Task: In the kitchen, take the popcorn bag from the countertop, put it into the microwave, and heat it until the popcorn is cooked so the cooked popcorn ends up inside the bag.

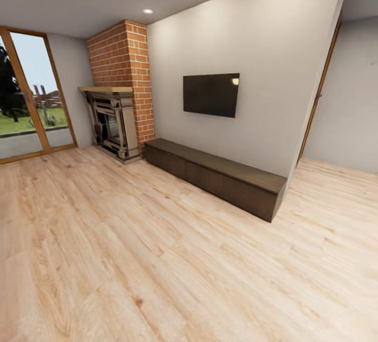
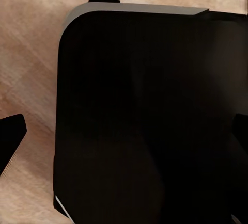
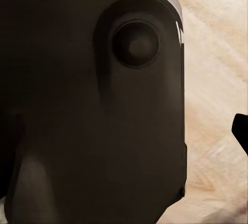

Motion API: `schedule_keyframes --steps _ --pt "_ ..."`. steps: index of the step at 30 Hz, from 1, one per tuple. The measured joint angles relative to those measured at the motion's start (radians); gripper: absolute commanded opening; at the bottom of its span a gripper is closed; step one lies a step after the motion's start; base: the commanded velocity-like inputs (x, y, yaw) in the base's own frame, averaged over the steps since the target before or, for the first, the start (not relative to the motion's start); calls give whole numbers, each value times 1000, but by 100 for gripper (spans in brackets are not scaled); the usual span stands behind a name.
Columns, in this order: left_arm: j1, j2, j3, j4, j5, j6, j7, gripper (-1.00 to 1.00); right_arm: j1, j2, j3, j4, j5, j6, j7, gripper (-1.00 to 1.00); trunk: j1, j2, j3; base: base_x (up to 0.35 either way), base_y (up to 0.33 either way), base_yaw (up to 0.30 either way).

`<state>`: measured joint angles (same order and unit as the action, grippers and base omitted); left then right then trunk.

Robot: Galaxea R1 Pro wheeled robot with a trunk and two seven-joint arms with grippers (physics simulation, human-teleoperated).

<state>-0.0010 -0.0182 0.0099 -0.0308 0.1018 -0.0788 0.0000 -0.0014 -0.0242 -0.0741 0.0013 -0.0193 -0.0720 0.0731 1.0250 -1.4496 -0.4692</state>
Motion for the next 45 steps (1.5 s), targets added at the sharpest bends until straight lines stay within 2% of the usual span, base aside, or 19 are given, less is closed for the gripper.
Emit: schedule_keyframes --steps 37,41,45 --pt "0 4 -1 0 1 1 -6 100 0 1 -1 0 0 -1 3 100 0 0 0 0 0 -293" --pt "0 5 -1 0 27 2 -1 100 0 1 -1 0 1 -3 -5 100 0 0 0 0 0 -293" --pt "0 5 -2 0 85 1 1 100 0 1 -2 0 1 -3 -8 100 0 0 0 0 0 -293"
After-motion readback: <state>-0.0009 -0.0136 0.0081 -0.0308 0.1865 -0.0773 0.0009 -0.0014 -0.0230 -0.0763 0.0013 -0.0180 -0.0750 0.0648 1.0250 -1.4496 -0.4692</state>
